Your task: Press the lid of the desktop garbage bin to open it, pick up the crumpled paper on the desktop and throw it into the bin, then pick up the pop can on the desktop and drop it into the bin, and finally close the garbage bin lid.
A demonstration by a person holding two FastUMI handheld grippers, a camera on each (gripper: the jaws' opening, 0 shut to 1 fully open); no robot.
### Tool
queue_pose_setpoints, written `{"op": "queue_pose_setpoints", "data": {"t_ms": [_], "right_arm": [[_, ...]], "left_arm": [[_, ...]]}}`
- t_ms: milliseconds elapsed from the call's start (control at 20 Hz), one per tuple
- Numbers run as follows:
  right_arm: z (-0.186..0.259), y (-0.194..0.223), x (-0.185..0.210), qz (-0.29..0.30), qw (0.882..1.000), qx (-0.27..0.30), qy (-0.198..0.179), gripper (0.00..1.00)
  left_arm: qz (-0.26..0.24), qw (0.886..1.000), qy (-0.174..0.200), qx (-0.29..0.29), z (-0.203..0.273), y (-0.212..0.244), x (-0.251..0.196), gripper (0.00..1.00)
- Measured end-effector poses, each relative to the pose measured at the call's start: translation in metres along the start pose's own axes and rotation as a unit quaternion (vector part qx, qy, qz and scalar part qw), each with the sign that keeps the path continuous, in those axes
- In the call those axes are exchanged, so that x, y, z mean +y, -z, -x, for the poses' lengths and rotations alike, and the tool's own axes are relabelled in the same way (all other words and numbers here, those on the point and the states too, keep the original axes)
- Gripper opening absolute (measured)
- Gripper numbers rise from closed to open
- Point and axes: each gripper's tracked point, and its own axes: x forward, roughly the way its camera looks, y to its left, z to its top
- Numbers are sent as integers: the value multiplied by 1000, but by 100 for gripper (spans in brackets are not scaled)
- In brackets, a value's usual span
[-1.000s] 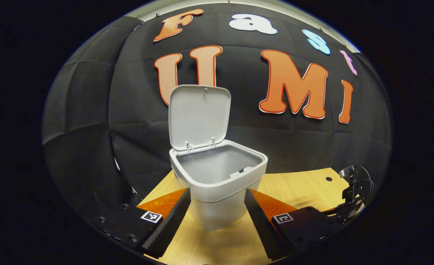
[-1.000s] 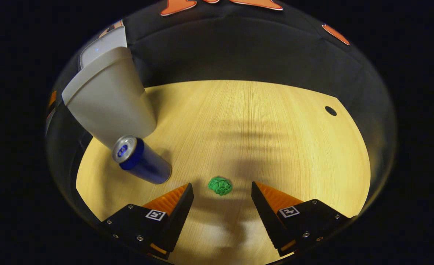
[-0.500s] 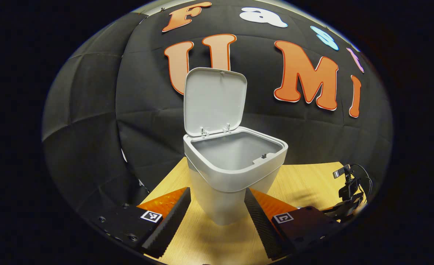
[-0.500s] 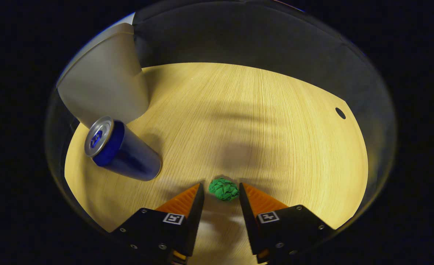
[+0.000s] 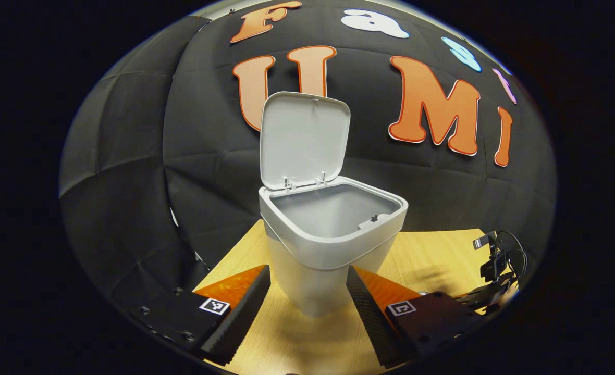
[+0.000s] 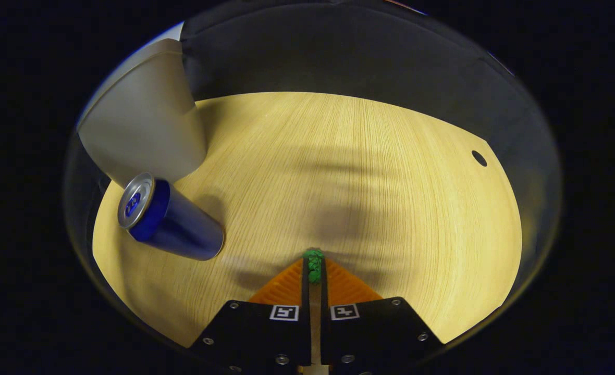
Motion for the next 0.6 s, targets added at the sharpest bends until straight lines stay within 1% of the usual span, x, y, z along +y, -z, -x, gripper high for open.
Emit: {"op": "queue_pose_setpoints", "data": {"t_ms": [150,200,350,450,600], "right_arm": [[10,-15,1,-18,999,-31,-10,5],[18,-22,-1,-25,999,-44,-10,5],[53,-51,-10,-26,996,-85,-11,4],[77,-72,-4,-18,992,-124,-11,4],[129,-115,9,5,981,-193,-12,4]], "left_arm": [[-2,1000,1,-2,4,-1,-1,94],[-1,1000,3,-1,6,-1,-2,92],[0,1000,8,-2,11,-2,-4,94],[-2,1000,11,-8,18,-6,-6,93],[-7,1000,16,-21,30,-13,-8,93]]}}
